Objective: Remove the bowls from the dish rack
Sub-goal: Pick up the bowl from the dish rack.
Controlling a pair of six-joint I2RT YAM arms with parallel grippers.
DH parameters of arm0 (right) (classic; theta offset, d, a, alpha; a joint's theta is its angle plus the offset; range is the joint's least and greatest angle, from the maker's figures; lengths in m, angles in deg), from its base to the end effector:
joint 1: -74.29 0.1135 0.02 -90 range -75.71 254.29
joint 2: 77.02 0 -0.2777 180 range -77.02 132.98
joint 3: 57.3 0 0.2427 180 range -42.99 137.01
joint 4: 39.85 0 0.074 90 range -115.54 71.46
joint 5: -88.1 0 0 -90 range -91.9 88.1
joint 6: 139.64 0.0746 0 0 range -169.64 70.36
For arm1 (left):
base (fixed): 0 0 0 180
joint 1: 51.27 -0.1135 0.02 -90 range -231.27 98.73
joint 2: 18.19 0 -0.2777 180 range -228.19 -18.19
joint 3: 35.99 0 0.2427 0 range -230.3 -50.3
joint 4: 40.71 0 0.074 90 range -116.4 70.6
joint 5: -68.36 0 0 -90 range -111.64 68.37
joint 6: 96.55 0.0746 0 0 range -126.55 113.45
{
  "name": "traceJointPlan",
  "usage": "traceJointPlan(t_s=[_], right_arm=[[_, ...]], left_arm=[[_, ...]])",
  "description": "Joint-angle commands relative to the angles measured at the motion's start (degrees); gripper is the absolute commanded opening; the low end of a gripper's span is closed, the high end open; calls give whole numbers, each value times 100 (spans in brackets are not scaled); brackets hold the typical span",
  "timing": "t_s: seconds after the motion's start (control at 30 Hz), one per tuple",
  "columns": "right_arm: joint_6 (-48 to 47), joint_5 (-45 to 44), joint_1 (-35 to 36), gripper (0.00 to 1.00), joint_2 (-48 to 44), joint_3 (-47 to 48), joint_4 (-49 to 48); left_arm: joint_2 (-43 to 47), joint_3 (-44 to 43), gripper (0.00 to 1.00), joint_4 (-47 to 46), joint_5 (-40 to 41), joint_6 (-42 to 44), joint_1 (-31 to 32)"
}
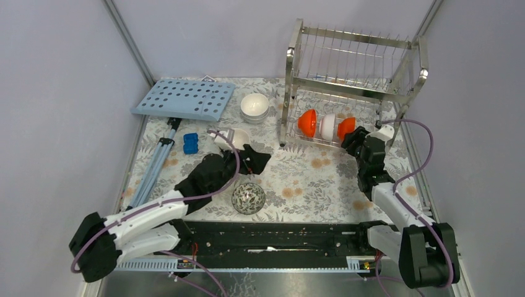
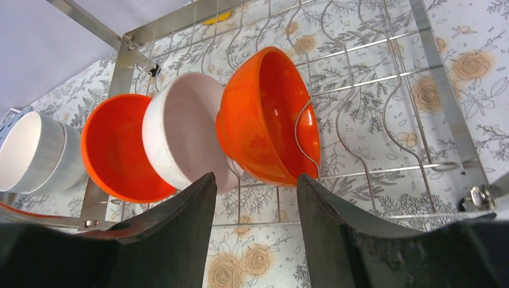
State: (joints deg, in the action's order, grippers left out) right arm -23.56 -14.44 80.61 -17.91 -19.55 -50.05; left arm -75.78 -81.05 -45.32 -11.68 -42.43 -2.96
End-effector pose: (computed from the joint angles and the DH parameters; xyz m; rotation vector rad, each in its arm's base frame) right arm 0.2478 0.0111 0.2350 0.4583 1.7054 0.2178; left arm 0.1787 -0.1812 0.2750 0.0589 1.7986 -0.9311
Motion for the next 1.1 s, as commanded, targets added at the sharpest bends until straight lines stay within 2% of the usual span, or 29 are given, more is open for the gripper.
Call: traceJointPlan(t_s=[0.0,0.2,0.5,0.8,0.87,1.07], right_arm=[[-251,169,-85,58,244,-87,-1001],[-106,859,-430,57,590,-122,-1425],[-32,1464,-598,58,1083,-132,-1906],[201,1729,-870,52,1493,-288,-2523],[232,1847,-895,49,1593,-263,-2659],[261,2108,-905,33,1720,-250,-2895]], left_arm=[[708,355,94,264,21,-119,55],[1261,608,93,450,-98,-51,63],[1371,695,93,284,-323,137,64],[1367,754,93,52,-331,116,63],[1311,754,92,31,-345,124,64],[1249,826,92,-78,-363,111,63]])
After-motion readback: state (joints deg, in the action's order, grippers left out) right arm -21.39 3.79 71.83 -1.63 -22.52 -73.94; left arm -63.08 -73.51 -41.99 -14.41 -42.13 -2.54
